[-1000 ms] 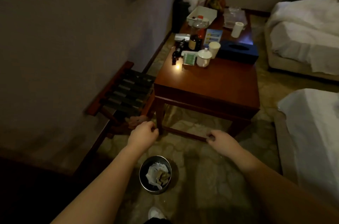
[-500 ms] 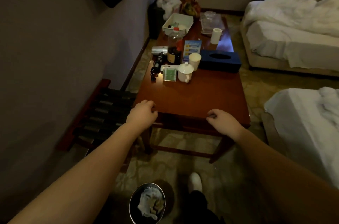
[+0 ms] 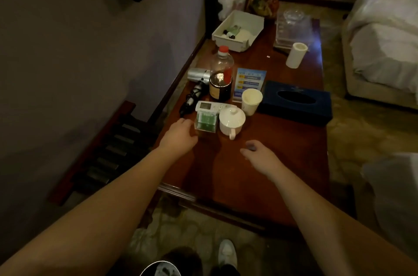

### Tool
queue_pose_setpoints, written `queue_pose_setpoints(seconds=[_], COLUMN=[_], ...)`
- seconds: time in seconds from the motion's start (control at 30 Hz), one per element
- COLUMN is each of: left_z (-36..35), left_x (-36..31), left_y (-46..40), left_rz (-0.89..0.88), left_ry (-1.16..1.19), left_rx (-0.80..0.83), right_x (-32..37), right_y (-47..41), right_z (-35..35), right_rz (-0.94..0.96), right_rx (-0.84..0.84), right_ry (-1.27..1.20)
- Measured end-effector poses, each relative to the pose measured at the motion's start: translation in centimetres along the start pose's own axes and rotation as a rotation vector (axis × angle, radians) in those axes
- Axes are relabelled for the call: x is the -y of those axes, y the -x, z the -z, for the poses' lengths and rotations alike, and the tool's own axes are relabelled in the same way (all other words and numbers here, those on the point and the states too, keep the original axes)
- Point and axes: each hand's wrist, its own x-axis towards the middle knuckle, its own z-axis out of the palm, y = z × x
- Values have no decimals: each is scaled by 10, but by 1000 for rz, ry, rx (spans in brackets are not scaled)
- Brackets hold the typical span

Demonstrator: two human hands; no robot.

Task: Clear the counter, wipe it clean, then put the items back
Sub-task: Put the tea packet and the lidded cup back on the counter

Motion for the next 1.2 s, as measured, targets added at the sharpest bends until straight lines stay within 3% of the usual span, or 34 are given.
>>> queue_pose_setpoints(seconds=[0.1, 0.3, 0.67, 0.97, 1.2], left_z=[-11, -29, -33, -46, -34], left_x=[-10, -14, -5, 5, 9], left_y=[-38, -96, -122, -97, -50], left_rz=[14, 8, 33, 50, 111], left_ry=[-56, -230, -297, -217, 60], left_rx=[-43, 87, 195, 95, -4], right_x=[0, 1, -2, -10, -15], right_y=[-31, -66, -86, -89, -73], right_z=[-3, -14, -21, -25, -19], right_rz=[-43, -88, -124, -79, 9], right_rx=[51, 145, 341, 211, 139], right_ry=[-149, -312, -589, -522, -406])
